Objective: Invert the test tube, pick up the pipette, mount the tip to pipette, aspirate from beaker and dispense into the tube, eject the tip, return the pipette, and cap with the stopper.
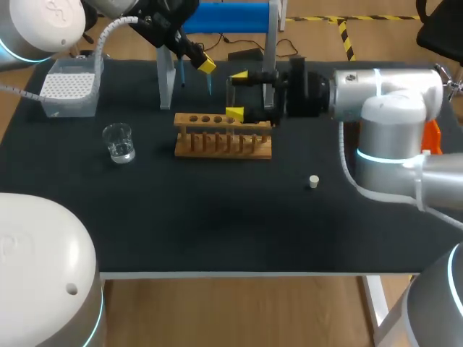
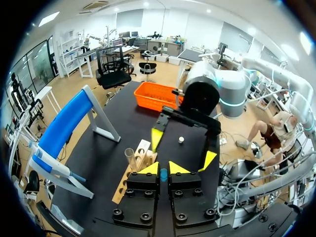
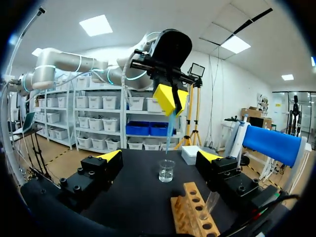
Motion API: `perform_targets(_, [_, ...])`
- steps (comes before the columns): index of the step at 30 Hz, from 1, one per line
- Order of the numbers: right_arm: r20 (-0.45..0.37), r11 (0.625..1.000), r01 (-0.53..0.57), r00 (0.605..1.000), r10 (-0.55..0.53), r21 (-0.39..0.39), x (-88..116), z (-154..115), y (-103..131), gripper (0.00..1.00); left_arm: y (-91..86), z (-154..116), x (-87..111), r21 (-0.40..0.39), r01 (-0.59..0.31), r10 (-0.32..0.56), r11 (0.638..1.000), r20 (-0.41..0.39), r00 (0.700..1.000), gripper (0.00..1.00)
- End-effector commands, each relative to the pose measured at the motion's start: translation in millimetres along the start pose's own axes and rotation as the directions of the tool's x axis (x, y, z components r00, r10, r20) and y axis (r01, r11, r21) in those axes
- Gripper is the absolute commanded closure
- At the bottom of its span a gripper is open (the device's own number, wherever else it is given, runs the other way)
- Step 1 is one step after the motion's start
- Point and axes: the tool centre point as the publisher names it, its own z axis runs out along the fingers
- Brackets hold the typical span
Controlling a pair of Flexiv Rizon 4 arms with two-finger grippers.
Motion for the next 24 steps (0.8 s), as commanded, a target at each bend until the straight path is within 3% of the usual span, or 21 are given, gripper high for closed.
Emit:
perform_targets(1, [-0.023, 1.000, 0.002, 1.000, -0.002, -0.002, -9, 14, 6, 0.00, -0.3, -1, 0.3, -0.004, 0.001, -0.001, 1.000, -0.001, 1.000, 1.00])
perform_targets(20, [-0.072, 0.998, -0.022, 0.997, 0.018, -0.066, 1, 34, 26, 0.00, -0.3, -1, 0.3, -0.004, 0.001, -0.001, 1.000, -0.001, 1.000, 1.00])
perform_targets(24, [-0.081, 0.998, -0.026, 0.997, 0.021, -0.063, 1, 38, 28, 0.16, -0.3, -1, 0.3, -0.004, 0.001, -0.001, 1.000, -0.001, 1.000, 1.00])
